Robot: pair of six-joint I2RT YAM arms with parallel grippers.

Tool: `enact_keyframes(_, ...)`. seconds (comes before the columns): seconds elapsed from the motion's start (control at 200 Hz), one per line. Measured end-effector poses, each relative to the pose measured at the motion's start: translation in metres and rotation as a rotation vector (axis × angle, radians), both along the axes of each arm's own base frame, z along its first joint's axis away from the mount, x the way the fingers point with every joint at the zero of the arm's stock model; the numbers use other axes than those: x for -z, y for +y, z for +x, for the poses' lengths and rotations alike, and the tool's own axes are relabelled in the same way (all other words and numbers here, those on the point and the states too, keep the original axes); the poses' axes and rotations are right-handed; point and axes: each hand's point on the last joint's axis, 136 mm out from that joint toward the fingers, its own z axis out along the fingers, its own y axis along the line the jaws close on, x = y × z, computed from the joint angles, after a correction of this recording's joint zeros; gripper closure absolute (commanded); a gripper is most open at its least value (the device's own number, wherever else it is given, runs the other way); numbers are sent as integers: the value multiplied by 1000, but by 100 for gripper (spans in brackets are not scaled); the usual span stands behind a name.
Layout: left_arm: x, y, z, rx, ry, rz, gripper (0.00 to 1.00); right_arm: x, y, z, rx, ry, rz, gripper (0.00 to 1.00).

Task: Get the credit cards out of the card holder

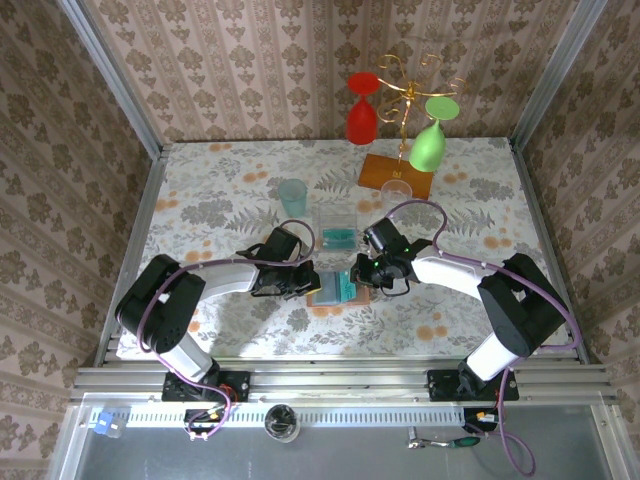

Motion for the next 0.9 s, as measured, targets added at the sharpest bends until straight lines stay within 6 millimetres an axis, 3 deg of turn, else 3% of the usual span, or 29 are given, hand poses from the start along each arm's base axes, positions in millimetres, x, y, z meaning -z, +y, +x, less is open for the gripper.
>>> enact_keyframes(0.29,0,0,0,0,0,0,100,0,4,-5,-16,14,13,88)
enact_keyframes(0.895,0,0,0,0,0,0,100,-5,10,-5,-43,24,15,99)
